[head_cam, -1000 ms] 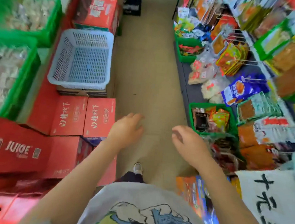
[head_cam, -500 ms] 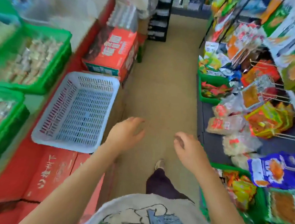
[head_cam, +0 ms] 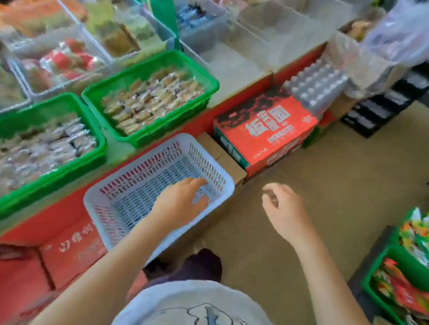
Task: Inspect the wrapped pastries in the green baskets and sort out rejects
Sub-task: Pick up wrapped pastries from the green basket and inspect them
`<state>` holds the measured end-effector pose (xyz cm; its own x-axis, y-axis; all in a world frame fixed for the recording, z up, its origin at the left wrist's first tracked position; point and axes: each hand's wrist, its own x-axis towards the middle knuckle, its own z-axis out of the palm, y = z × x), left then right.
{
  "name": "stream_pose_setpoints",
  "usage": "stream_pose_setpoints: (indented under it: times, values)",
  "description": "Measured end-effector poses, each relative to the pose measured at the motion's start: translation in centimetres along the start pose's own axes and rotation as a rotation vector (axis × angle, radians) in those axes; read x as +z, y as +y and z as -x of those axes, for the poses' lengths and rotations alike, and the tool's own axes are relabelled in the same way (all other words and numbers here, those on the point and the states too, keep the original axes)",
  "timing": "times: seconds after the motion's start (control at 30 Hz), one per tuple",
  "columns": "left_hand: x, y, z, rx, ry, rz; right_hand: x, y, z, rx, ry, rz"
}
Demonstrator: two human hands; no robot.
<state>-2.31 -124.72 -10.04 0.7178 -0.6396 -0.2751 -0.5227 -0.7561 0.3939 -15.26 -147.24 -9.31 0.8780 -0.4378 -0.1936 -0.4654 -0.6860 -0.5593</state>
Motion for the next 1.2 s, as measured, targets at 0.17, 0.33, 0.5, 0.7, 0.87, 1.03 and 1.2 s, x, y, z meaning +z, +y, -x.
stream_pose_setpoints:
  times: [0.17, 0.33, 0.5, 0.7, 0.87, 1.03, 1.2]
  values:
    - [-2.4, -3.9, -7.1, -0.123, 0.043, 0.074, 0.5, -2.6, -9.7, -0.085, -0.137, 0.046]
    - [-3.7, -8.5, -15.2, -0.26, 0.191, 0.053, 0.6, -4.5, -18.5, -0.155, -0.266, 0.128]
    - [-3.8, -11.3, -21.7, -0.448, 0.272, 0.062, 0.9, -6.4, -26.5, -0.22, -0.306, 0.136]
    - [-1.6, -13.2, -27.4, -0.672, 0.169, 0.113, 2.7, -8.9, -39.2, -0.394, -0.291, 0.213]
    - [-1.3, -12.5, -29.6, -0.832, 0.234, 0.149, 3.9, -10.6, -48.9, -0.493, -0.306, 0.312]
    - [-0.9, -12.4, -29.9, -0.869, 0.228, 0.095, 7.1, -11.7, -53.5, -0.736, -0.387, 0.544]
    - [-1.1, -12.6, -30.1, -0.892, 0.189, 0.099, 8.3, -13.2, -55.2, -0.851, -0.475, 0.753]
